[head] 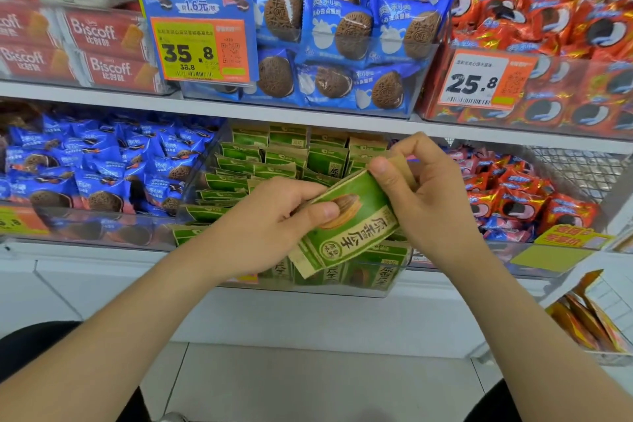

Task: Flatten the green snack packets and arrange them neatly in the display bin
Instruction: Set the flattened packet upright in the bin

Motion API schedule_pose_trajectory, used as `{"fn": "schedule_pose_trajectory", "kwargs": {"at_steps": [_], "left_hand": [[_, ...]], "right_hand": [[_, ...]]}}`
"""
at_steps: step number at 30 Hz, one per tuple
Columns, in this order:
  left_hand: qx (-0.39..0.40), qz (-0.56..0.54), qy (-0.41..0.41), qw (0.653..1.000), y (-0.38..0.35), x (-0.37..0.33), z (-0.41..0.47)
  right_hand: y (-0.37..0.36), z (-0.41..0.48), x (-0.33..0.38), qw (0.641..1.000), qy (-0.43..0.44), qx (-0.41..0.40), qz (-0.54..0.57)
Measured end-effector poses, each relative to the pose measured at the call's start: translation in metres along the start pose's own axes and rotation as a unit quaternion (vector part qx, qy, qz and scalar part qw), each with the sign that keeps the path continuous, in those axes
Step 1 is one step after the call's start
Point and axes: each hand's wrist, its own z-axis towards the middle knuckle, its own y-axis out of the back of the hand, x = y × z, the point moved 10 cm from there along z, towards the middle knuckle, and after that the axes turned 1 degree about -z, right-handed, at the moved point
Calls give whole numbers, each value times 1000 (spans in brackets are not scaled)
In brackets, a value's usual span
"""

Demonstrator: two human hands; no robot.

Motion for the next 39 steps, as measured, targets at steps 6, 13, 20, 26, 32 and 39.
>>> {"fn": "schedule_pose_trajectory", "kwargs": {"at_steps": [6,13,20,26,32,39], "left_hand": [[-126,-10,-59,990,31,-14,3],[-217,187,69,956,64,31,32],[-52,286,106,951,42,61,63],[4,273,116,955,36,73,66],[15,274,134,952,36,78,69],[-60,322,123,937,47,74,88]], "right_hand": [[-13,-6,20,995,-13,100,4],[-2,9,32,953,153,-83,-249],[-53,47,-14,908,167,48,-382],[-68,60,-26,876,153,96,-446],[-95,80,-57,817,73,214,-531],[-107,86,-78,844,44,261,-467]]}}
